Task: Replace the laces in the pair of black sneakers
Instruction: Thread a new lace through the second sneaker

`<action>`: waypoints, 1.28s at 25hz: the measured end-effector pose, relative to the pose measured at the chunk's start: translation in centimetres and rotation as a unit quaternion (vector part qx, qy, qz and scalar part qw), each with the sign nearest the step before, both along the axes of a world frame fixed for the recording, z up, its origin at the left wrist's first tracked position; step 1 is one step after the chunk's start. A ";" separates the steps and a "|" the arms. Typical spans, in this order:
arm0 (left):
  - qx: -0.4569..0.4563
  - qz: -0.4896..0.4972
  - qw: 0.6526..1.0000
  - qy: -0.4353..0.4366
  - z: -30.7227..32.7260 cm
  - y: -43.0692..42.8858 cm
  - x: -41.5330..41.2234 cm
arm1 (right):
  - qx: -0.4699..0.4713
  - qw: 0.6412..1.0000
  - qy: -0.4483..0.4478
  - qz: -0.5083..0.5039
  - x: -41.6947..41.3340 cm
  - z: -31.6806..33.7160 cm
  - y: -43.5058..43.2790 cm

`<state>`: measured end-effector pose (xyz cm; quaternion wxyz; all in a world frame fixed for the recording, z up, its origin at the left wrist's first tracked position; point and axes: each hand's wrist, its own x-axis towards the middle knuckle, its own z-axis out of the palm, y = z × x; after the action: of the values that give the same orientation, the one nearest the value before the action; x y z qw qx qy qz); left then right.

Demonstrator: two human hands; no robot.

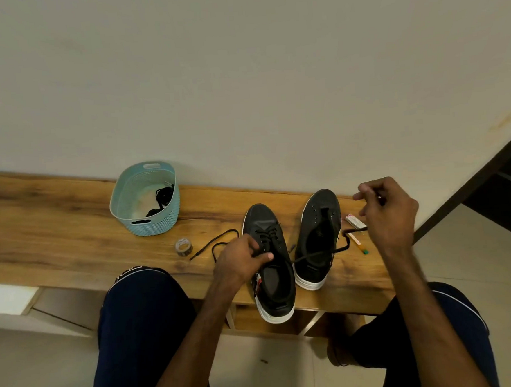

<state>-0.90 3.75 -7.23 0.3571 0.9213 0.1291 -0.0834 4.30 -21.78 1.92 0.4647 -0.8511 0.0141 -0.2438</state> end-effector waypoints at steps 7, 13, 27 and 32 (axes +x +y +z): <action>-0.062 0.064 0.996 -0.028 -0.3 -1.3 0.0 | -0.009 0.995 0.055 0.088 0.2 -1.4 2.9; -0.193 0.146 0.970 0.013 -1.6 -0.7 0.4 | -0.070 0.942 0.154 0.290 -1.4 -6.1 9.6; -0.238 0.174 0.955 0.022 -2.3 -0.7 0.6 | -0.346 0.887 0.134 0.275 -2.1 -8.7 11.4; -0.251 0.168 0.953 0.024 -2.2 -0.7 0.4 | -0.393 0.869 0.136 0.268 -2.3 -8.6 11.6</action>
<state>-0.47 3.02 -9.41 0.5828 0.7645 0.2655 -0.0736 2.03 -10.14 -6.72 0.1331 -0.9593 -0.2482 0.0225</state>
